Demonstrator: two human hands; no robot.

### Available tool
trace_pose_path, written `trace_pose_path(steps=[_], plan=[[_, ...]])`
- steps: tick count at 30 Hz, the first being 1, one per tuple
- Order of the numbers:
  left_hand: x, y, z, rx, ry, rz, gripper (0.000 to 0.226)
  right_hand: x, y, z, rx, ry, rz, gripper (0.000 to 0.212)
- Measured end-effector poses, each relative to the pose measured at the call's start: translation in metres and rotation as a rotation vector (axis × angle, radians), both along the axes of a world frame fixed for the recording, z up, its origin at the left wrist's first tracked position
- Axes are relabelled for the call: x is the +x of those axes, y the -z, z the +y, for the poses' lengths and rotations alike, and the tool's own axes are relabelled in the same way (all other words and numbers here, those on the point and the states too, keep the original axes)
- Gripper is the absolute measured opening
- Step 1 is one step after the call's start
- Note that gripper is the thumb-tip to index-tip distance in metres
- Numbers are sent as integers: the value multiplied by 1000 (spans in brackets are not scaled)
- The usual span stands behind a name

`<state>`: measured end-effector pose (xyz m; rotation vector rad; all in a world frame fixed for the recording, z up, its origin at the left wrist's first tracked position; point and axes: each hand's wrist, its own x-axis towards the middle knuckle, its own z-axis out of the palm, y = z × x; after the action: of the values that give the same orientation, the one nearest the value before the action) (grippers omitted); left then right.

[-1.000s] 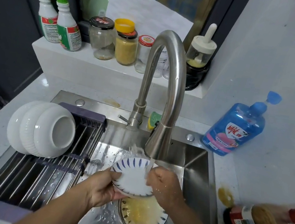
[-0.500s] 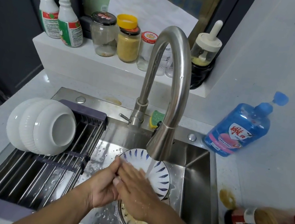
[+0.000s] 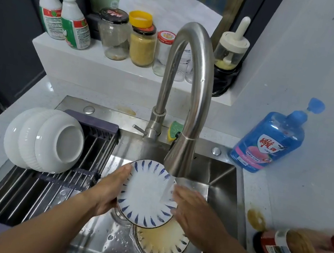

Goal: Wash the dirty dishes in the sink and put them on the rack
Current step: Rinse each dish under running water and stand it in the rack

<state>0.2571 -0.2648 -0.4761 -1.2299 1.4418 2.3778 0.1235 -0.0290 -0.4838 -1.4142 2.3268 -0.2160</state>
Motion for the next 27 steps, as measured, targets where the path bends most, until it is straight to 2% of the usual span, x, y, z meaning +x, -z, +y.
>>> trace_pose_path(steps=[2, 4, 6, 7, 10, 13, 17, 20, 23, 26, 27], plan=[[-1, -3, -2, -54, 23, -27, 45, 2, 1, -11, -100, 245, -121, 63], [-3, -6, -2, -98, 43, -43, 50, 6, 2, -26, -154, 481, -327, 58], [-5, -11, 0, -93, 31, -35, 53, 8, 7, -38, -210, 661, -562, 29], [-4, -12, 1, -58, 5, -19, 53, 10, 8, -42, -237, 745, -640, 20], [10, -13, 12, 135, -110, 52, 50, 23, 12, -47, -346, 971, -832, 16], [29, -9, 46, 226, -102, 124, 53, 46, 16, -47, -461, 1129, -858, 13], [38, -4, 71, 150, -89, 133, 60, 63, 14, -44, -545, 1103, -869, 11], [32, -8, 45, 91, -47, 85, 59, 55, 4, -44, -484, 1025, -881, 12], [30, -20, 18, 37, 108, 34, 61, 28, 2, -44, -427, 919, -750, 24], [29, -25, 5, 66, 225, -17, 46, 7, -8, -42, -359, 753, -605, 22], [30, -26, 3, 86, 231, -44, 40, 5, -11, -40, -309, 716, -616, 22]])
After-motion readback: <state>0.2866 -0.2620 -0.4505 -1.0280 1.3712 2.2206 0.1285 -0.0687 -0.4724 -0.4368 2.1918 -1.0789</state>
